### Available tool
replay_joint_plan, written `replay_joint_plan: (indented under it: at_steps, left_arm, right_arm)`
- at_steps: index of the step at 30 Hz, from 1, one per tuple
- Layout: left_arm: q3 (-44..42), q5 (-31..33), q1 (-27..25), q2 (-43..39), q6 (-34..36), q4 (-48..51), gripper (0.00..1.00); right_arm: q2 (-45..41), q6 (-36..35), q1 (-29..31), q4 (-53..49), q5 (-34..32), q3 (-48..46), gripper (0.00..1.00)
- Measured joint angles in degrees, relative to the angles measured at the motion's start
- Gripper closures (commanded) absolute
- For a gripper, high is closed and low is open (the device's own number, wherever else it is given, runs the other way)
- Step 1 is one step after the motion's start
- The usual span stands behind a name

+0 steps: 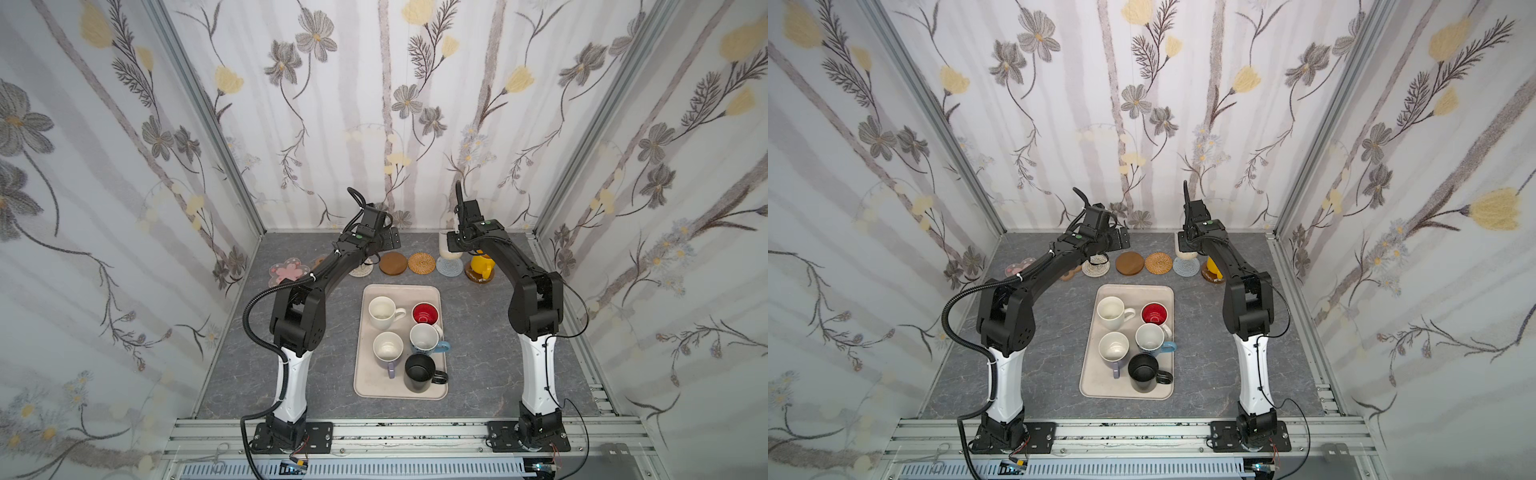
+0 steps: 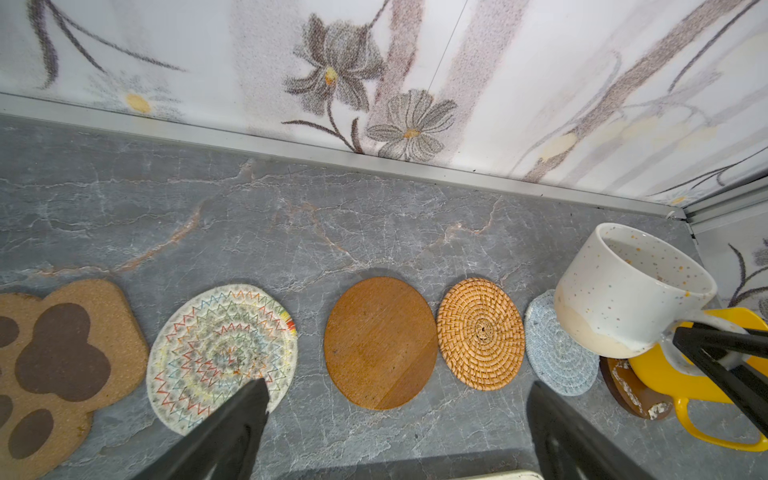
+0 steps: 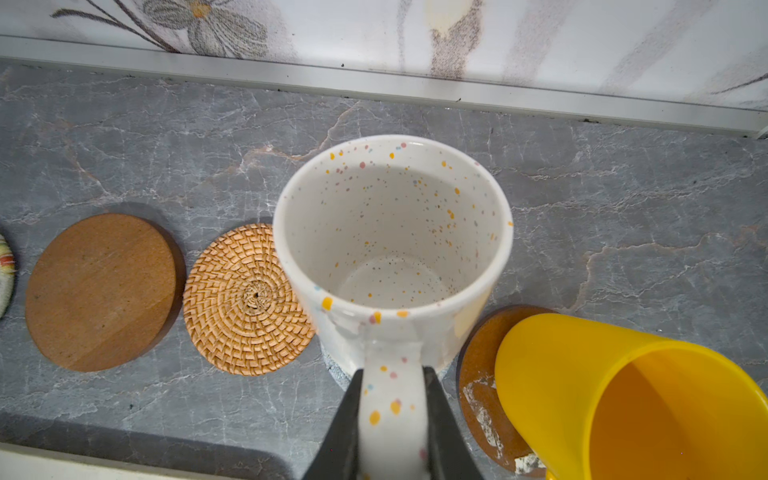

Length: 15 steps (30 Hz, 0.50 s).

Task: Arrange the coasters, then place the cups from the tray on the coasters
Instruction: 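Lower the speckled white mug onto the light blue knit coaster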

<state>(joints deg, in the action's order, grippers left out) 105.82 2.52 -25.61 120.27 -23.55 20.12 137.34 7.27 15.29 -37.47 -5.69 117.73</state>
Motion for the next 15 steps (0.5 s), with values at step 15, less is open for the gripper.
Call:
replay_joint_plan:
  at_steps: [15]
  left_arm:
    - [-1.16,-0.02,-0.15,0.59,-0.44,-0.02,0.00]
  right_arm:
    - [-0.26,0.00,-0.02,5.49,-0.09,-4.76,1.00]
